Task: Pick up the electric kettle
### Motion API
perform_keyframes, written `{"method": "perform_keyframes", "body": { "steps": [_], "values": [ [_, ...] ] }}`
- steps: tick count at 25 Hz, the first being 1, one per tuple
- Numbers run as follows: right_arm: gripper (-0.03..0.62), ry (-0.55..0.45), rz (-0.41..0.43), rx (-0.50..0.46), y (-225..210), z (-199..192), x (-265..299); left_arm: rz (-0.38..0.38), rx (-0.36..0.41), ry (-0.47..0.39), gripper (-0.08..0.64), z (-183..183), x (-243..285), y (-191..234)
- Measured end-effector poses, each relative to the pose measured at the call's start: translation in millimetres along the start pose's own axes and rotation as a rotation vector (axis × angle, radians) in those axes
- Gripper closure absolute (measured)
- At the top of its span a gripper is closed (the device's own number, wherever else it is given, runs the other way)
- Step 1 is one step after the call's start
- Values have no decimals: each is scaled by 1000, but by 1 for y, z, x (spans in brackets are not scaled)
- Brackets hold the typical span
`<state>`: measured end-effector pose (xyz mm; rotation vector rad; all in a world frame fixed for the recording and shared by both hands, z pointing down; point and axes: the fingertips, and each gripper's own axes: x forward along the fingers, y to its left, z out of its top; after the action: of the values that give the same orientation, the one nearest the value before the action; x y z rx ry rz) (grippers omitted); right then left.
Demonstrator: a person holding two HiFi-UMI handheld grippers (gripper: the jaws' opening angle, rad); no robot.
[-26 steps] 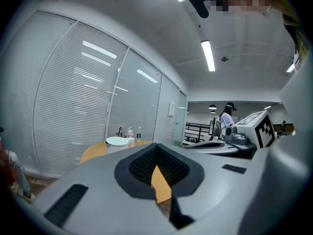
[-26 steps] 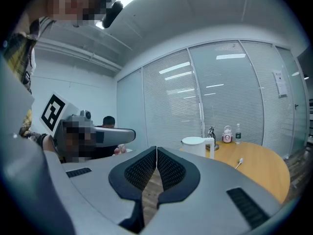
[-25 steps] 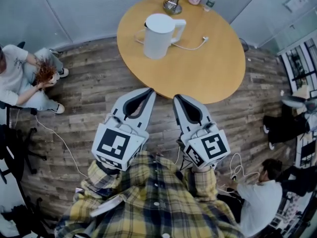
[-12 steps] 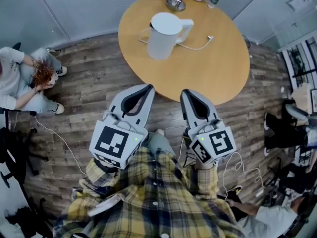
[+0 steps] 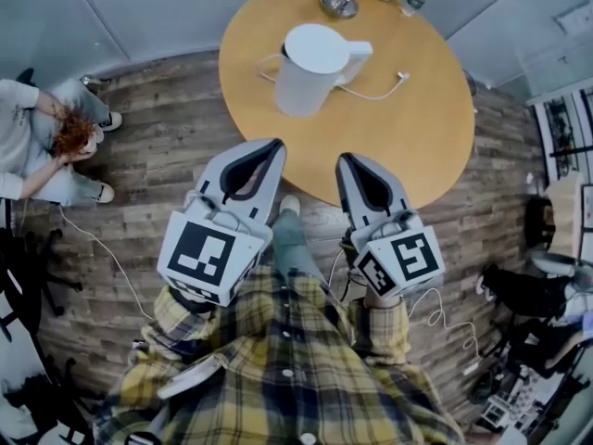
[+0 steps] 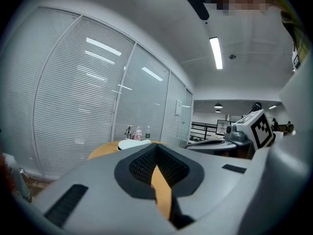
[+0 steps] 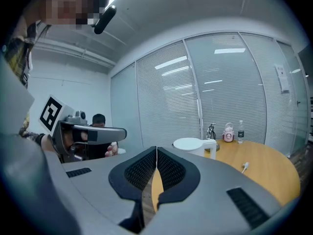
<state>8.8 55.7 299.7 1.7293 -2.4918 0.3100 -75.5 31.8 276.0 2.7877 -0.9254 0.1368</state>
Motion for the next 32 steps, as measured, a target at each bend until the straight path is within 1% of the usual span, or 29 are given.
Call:
{"method": "perform_keyframes", "body": {
  "steps": [7,15,24,29,32],
  "values": [
    [560,11,43,-12,-42,9,37,23,-4,-18,557,14,58,17],
    [560,21,81,-17,-97,27,65,78,-6,-33,557,36,115,32],
    [560,25,129,-35,-128,35,90,128,-5,-44,557,45,149,46],
    [560,29,141,-34,-136,38,103,154,-10,-39,557,47,156,57],
    [558,26,137,-36,-139,42,110,157,-7,-38,557,50,158,63]
  ]
}}
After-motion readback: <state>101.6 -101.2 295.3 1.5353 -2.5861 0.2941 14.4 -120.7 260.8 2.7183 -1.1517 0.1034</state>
